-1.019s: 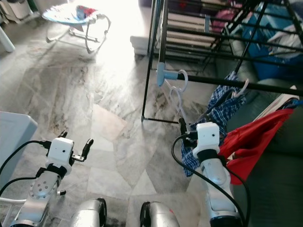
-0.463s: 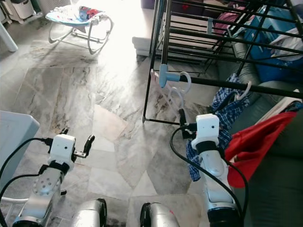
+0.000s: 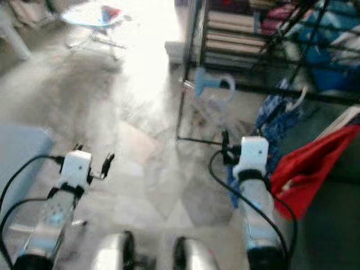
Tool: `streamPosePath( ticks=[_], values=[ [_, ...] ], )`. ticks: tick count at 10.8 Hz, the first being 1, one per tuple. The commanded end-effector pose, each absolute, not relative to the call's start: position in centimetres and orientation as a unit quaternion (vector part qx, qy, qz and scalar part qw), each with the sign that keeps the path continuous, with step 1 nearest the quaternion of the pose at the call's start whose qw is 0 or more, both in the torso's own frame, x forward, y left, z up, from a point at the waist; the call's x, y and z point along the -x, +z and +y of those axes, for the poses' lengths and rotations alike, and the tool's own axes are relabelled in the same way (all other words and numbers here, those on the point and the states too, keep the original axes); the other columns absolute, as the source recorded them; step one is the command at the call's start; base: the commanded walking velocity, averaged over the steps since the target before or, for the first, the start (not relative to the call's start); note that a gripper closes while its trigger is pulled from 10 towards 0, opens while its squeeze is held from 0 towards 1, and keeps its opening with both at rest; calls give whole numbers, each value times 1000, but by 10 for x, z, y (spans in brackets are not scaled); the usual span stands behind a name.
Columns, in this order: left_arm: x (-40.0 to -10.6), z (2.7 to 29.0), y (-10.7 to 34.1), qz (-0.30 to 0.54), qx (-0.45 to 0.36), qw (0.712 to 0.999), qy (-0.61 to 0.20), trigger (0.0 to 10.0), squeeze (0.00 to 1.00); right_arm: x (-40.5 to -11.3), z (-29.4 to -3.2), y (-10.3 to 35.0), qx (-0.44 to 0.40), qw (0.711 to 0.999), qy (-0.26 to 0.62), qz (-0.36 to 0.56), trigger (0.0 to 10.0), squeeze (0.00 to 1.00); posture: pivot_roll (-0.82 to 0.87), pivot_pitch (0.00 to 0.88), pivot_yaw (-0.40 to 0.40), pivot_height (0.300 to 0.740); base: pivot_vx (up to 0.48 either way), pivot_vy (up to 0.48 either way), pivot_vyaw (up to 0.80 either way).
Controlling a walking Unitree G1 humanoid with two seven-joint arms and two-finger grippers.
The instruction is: Hang hanger
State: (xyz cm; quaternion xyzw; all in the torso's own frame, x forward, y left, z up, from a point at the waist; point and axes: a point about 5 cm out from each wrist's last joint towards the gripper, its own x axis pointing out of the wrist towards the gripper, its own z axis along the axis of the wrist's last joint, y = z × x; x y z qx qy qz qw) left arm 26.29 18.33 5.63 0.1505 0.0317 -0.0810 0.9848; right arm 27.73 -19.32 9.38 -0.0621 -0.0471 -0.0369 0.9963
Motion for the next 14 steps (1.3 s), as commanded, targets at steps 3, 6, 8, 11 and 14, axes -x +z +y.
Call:
streamPosePath(
  ticks=[3, 6, 8, 11, 14],
  values=[
    [-281, 175, 65, 24, -170, 977, -123, 10000, 0, -267, -200, 92, 83, 993, -71, -51, 10000, 0, -51, 105, 28, 740, -290, 0, 0],
    [-293, 169, 74, 3, -173, 976, -129, 10000, 0, -270, -211, 91, 94, 993, -65, -33, 10000, 0, -61, 102, 17, 740, -166, 0, 0],
    [-279, 165, 62, 21, -166, 977, -133, 10000, 0, -267, -209, 89, 108, 994, -12, -18, 10000, 0, -57, 125, 79, 740, 0, 0, 0],
    [-260, 181, 60, 1, -175, 983, -50, 10000, 0, -255, -193, 90, 116, 993, 16, -33, 10000, 0, -43, 115, 59, 740, 0, 0, 0],
    [-233, 188, 48, 19, -166, 986, 1, 10000, 0, -245, -201, 72, 35, 996, -77, -4, 10000, 0, -17, 65, 9, 740, 0, 0, 0]
  ],
)
